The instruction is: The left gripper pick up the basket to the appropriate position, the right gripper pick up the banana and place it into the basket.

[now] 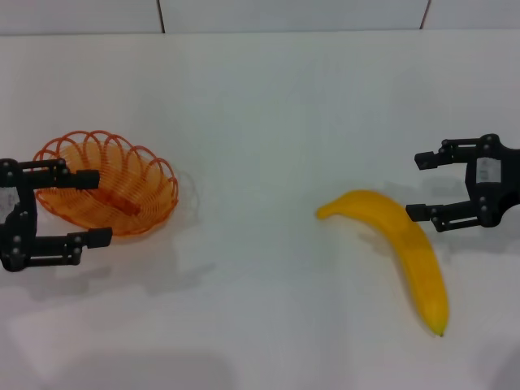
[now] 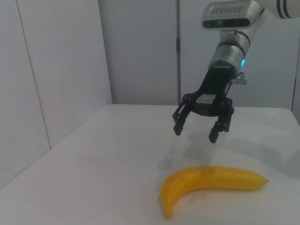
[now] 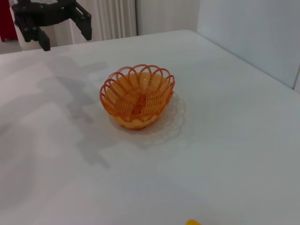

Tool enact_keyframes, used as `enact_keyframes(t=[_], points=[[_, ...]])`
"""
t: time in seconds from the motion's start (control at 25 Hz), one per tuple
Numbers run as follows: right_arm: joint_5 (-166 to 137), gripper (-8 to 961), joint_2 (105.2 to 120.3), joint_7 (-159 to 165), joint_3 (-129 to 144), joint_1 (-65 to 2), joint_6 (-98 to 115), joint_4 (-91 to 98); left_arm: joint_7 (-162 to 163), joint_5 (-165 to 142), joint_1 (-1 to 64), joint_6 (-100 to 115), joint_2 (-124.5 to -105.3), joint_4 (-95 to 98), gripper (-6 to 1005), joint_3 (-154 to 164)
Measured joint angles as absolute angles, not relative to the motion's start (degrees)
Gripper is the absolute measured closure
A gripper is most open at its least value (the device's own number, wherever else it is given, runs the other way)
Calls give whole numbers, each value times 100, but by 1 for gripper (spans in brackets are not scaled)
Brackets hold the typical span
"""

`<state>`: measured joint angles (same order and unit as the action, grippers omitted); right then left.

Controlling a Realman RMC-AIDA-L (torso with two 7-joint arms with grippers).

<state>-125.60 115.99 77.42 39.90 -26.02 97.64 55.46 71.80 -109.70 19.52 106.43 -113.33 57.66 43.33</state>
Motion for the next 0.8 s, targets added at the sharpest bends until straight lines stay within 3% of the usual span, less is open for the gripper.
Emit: enact_keyframes(t=[0.28, 0.52, 0.8], points=[[-12560, 135, 11601, 7743, 3990, -2608, 9764, 5540, 7181, -10952, 1951, 10643, -11351, 5754, 259, 4323], [-12559, 135, 11601, 7743, 3990, -2644, 9764, 5519, 7526, -11093, 2055, 10624, -11502, 5758, 258, 3838], [-12559, 135, 11601, 7743, 3990, -2646, 9753, 5504, 9165, -11816, 2476, 10202, -11288, 5812, 258, 2827]])
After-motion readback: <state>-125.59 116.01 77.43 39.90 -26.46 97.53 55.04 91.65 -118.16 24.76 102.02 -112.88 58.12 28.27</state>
